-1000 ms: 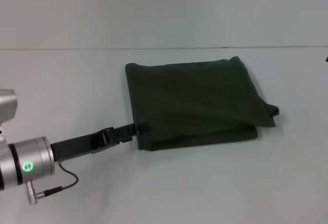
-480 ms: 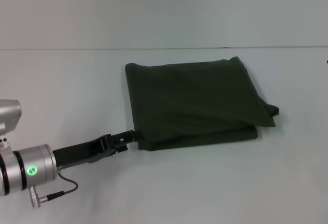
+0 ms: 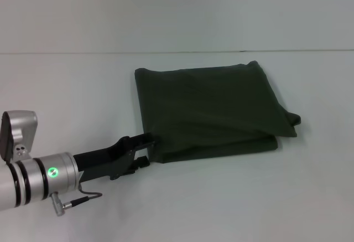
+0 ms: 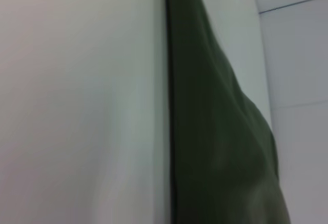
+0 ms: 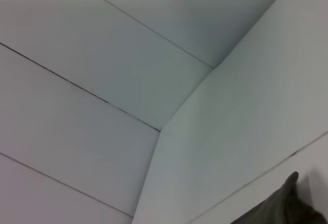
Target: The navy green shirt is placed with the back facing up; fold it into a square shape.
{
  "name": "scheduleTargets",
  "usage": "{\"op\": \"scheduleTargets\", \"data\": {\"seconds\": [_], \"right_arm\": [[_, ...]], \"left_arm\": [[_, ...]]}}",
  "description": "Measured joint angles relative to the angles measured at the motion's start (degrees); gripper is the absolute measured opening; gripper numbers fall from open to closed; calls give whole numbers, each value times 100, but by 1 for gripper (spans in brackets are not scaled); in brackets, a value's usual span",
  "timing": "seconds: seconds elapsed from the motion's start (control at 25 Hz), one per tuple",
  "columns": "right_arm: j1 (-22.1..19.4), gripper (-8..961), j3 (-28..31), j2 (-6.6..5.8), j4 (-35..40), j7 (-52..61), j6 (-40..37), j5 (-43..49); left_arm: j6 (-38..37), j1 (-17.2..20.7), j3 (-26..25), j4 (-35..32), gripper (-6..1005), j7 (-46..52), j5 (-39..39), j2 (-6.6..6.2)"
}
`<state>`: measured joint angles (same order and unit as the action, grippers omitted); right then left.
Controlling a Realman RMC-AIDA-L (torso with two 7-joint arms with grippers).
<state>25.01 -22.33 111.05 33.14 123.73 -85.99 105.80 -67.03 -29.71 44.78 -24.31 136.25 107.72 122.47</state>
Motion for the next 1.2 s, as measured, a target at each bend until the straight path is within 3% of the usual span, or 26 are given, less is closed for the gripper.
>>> {"op": "scheduleTargets", "data": {"seconds": [0.48, 0.72, 1.2], "right_arm": [[-57, 627, 1, -40, -43, 1, -13, -7], [-66, 627, 26, -40, -45, 2, -15, -7], [-60, 628, 72, -46, -46, 2, -37, -7]], "left_arm": [[318, -278, 196, 78, 784, 273, 68, 112], [311, -213, 246, 1, 773, 399, 84, 75], [313, -257, 314, -34, 293, 383, 129, 77]]}}
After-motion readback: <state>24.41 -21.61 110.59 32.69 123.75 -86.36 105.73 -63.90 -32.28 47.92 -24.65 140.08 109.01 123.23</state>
